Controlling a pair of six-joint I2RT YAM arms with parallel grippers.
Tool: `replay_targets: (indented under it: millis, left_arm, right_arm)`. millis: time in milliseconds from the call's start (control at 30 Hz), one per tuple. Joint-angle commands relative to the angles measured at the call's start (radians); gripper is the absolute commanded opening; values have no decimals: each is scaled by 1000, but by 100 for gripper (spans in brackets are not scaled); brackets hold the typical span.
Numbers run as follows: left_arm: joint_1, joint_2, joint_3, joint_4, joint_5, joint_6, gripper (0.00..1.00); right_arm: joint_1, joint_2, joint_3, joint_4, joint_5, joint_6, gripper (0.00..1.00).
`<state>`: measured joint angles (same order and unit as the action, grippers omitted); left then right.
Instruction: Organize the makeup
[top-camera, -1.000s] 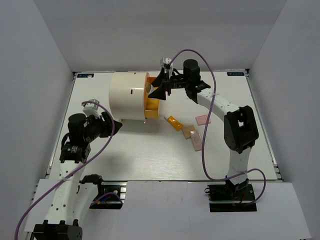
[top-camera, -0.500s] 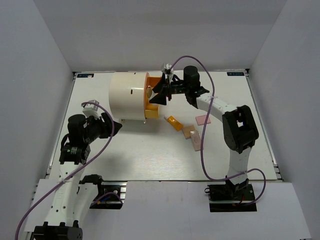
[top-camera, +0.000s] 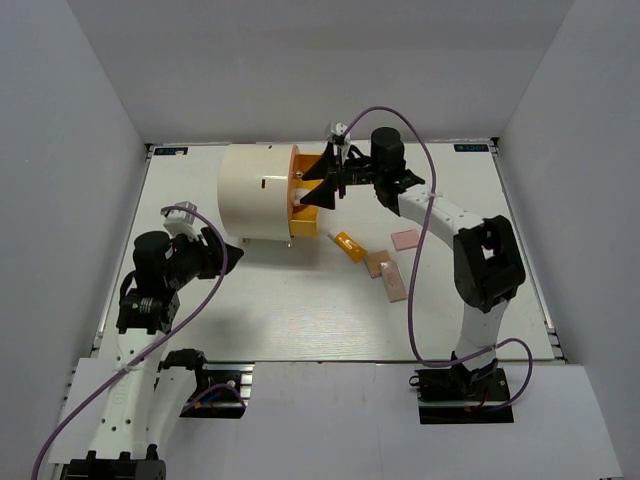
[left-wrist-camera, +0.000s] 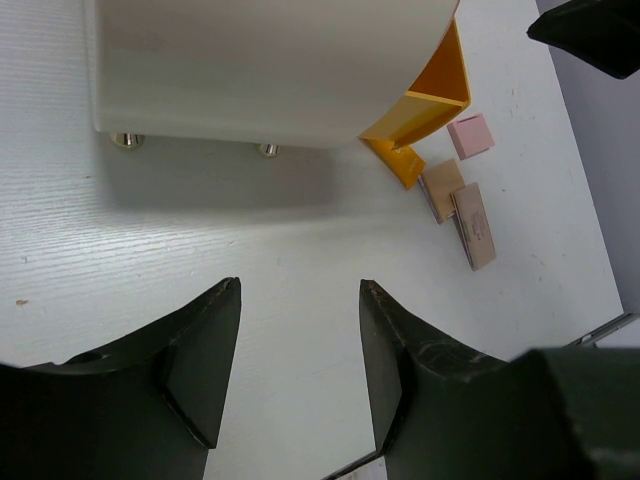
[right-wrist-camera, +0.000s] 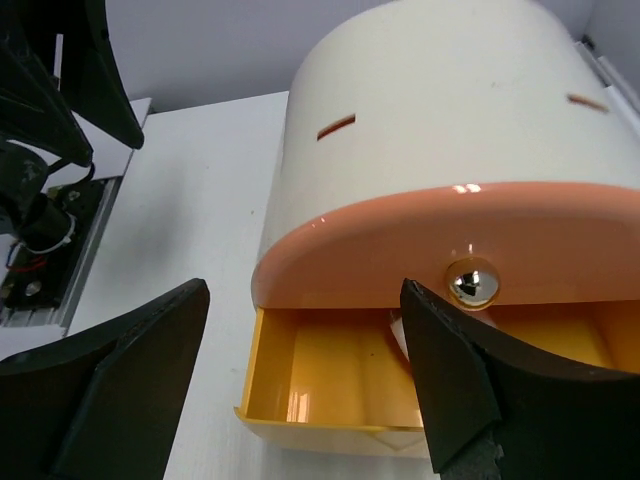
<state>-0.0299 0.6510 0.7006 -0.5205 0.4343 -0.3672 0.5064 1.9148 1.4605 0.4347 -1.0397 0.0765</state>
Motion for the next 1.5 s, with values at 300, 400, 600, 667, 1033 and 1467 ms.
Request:
replay_targets:
  millis: [300,400,600,667,1033,1467]
  left_arm:
    - [4,-47,50,-26,26,2,57]
    - [4,-59,34,-29,41,-4,54]
    - [4,-86,22,-52,54,-15,51]
    - [4,-88,39,-73,43,-6,53]
    - [-5,-140,16,-98,0,-12,61]
    - [4,-185,-6,-81,-6,-26,74]
  right_arm:
    - [-74,-286,-88,-505,515,-350,75]
    - [-69,-284,-118,-675,533,-421,41]
    - [-55,-289,-278,-717,618,-436,36]
    - [-45,-237,-258,-737,644,-413,45]
    - [14,29,-114,-758,788,-357,86]
    - [58,82,-135,-726,941,-345,69]
